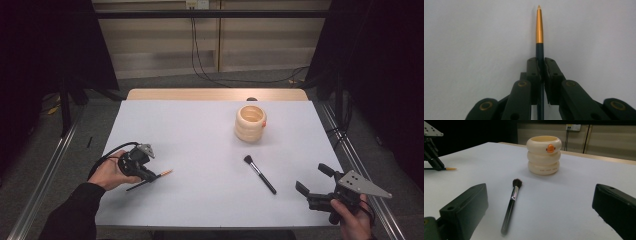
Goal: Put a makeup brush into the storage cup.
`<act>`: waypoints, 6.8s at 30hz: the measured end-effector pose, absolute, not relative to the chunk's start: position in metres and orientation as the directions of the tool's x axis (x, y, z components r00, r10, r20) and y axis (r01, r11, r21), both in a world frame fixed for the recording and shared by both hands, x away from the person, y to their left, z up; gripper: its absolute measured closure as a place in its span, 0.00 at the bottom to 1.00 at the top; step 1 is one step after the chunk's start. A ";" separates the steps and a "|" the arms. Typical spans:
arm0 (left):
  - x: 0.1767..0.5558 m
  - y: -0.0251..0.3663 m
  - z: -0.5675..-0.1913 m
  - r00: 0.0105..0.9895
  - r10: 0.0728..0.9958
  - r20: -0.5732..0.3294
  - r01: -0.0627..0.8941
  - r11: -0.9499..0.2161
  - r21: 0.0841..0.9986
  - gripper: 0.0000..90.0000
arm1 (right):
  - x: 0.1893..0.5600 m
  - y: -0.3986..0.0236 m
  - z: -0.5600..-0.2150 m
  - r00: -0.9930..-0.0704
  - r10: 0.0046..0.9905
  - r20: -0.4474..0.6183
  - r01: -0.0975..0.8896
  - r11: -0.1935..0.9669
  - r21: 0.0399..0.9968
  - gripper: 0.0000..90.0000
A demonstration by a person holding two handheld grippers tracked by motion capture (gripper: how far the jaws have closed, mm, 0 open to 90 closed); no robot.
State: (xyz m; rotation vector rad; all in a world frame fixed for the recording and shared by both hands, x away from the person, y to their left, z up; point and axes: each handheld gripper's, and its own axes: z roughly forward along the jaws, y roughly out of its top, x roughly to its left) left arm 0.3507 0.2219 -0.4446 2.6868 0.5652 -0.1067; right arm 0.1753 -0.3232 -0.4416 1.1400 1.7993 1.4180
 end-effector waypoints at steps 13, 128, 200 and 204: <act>0.343 0.229 -0.432 0.884 0.426 -0.194 0.466 -0.761 0.451 0.93 | 0.176 -0.323 -0.441 -0.468 0.881 0.069 0.268 0.067 0.961 0.00; 0.268 0.131 -0.391 0.893 0.420 -0.161 0.252 -0.171 0.952 0.93 | 0.212 -0.253 -0.401 -0.722 0.682 0.115 0.215 0.063 0.975 0.00; 0.277 0.099 -0.391 0.927 0.336 -0.166 0.230 -0.162 0.960 0.93 | 0.280 -0.167 -0.375 -0.893 0.383 0.238 0.268 0.026 0.963 0.79; 0.277 0.095 -0.392 0.929 0.331 -0.163 0.229 -0.170 0.958 0.93 | 0.281 -0.164 -0.376 -0.898 0.368 0.243 0.274 0.033 0.961 0.83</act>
